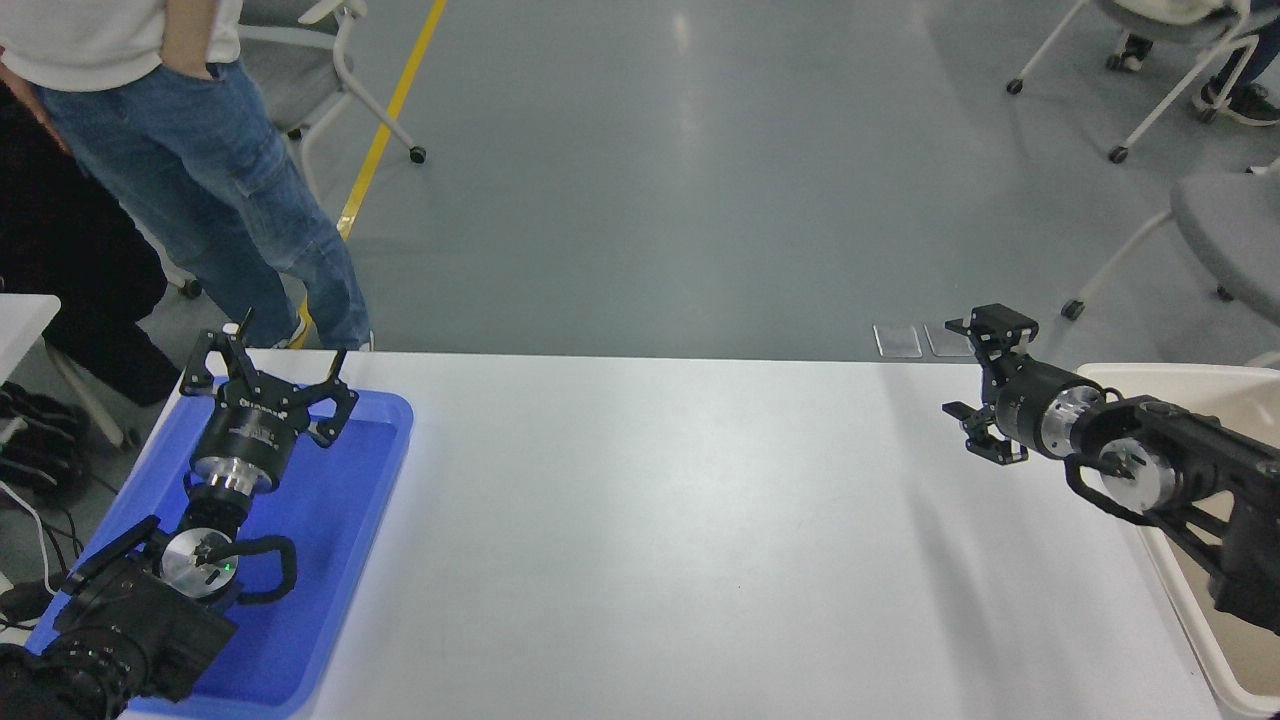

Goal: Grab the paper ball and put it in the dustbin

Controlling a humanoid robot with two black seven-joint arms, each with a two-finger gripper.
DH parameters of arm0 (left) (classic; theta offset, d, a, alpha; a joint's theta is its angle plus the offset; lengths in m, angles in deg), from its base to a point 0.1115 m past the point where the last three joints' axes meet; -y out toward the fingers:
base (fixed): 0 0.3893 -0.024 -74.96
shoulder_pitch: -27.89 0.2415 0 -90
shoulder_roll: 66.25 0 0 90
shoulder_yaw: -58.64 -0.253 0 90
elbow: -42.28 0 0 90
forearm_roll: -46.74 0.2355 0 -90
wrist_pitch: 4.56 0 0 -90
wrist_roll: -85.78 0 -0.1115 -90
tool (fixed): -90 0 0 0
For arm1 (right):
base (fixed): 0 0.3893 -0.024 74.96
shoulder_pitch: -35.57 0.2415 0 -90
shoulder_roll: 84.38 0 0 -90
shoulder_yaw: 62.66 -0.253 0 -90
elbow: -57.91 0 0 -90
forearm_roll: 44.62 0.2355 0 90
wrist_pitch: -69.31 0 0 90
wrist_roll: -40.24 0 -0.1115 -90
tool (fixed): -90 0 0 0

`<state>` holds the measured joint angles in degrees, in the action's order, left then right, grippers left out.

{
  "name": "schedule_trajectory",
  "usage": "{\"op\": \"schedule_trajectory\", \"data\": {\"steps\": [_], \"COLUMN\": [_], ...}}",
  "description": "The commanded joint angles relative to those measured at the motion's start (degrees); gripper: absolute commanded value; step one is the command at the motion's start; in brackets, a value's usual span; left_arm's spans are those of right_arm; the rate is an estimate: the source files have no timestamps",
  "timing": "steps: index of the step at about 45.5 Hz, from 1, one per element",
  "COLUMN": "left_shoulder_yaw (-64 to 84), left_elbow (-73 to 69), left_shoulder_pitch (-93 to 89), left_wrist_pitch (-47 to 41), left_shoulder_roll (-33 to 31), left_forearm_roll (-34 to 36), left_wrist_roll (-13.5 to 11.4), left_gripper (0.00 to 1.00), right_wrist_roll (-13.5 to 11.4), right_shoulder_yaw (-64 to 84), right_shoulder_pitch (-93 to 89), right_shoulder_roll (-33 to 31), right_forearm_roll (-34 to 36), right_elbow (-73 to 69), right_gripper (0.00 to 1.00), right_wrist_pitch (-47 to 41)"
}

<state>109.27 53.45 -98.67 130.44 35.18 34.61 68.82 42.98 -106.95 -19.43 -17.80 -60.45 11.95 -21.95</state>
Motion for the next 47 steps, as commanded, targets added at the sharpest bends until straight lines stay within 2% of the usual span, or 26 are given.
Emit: {"op": "schedule_trajectory", "data": {"steps": [1,5,10,22,31,47], "left_shoulder_yaw": [0.0,0.0,0.0,0.0,0.0,0.0], "left_elbow": [0.0,0.0,0.0,0.0,0.0,0.0], "left_shoulder_pitch": [0.0,0.0,0.0,0.0,0.0,0.0], "left_wrist_pitch": [0.0,0.0,0.0,0.0,0.0,0.0], "left_shoulder_roll": [0.0,0.0,0.0,0.0,0.0,0.0], "left_forearm_roll": [0.0,0.0,0.0,0.0,0.0,0.0], "left_wrist_roll": [0.0,0.0,0.0,0.0,0.0,0.0], "left_gripper": [1.0,1.0,1.0,1.0,1.0,1.0], "right_wrist_roll": [12.4,15.4,16.3,16.3,16.3,16.3], "right_shoulder_yaw": [-8.0,-8.4,-9.5,-10.8,-11.8,-12.0], "right_shoulder_pitch": [-4.1,-6.4,-8.5,-10.7,-10.8,-11.7], "right_shoulder_roll": [7.8,9.4,10.4,11.1,11.3,10.8], "right_forearm_roll": [0.5,0.7,0.8,1.5,9.8,10.1], "right_elbow": [7.8,8.0,7.8,6.8,6.6,-0.9], "right_gripper": [1.0,1.0,1.0,1.0,1.0,1.0], "right_wrist_pitch": [0.7,0.8,0.8,0.7,0.0,-0.1]}}
